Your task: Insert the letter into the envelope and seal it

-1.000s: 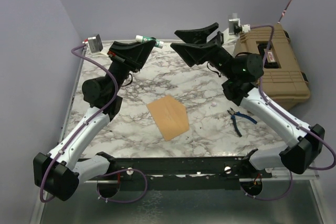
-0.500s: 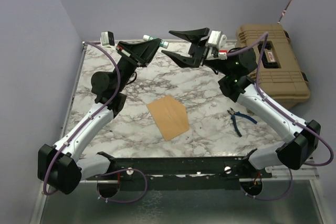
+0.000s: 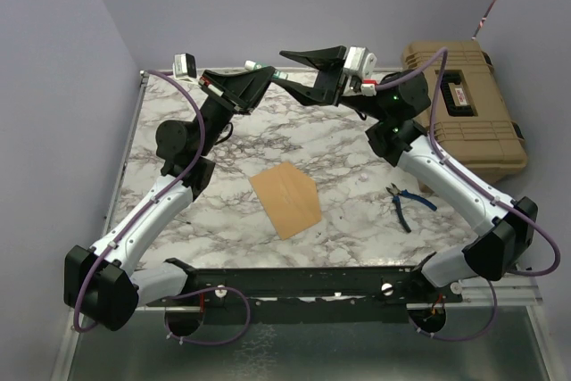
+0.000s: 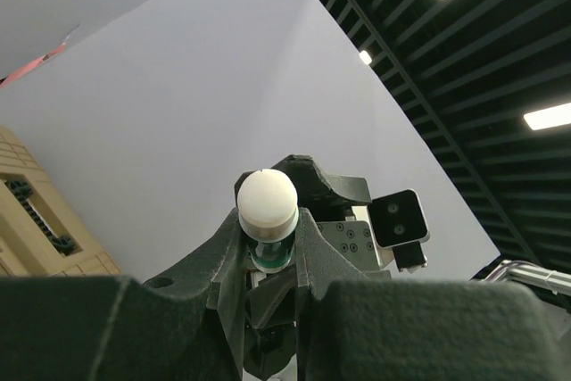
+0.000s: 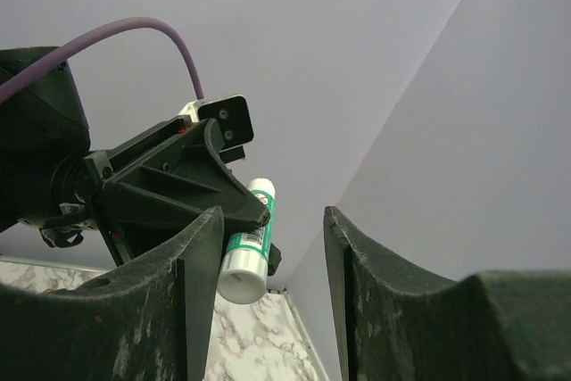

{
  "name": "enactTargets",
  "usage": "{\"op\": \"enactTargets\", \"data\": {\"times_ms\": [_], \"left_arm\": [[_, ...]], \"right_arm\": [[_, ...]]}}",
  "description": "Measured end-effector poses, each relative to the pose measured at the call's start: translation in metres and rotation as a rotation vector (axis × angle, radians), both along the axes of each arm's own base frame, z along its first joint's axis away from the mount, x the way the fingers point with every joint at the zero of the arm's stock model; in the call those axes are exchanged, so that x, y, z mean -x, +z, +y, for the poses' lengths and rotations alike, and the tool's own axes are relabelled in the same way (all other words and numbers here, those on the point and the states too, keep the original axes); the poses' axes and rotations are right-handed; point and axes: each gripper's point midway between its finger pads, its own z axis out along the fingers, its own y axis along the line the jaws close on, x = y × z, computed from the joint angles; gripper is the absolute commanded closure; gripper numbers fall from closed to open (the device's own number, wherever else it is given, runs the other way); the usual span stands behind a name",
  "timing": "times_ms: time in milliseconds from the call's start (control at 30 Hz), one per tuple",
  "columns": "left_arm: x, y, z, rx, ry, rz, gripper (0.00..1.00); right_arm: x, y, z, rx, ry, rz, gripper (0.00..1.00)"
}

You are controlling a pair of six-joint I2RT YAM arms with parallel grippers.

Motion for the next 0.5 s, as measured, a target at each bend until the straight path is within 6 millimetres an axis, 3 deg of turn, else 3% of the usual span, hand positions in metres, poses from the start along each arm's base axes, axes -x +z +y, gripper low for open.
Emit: {"op": "enactTargets", "data": {"times_ms": [333,500], "left_arm": [[0.000,0.006,0.002,0.002,0.007,-0.008,1.00],[0.001,0.009,0.003,0.005,0.007,-0.015,1.00]], "right_arm": [[-0.008,-0.009,0.007,0.026,0.002,0.022,0.51],[-0.008,-0.014,0.008,0.043,0.005,0.029,0.61]]}}
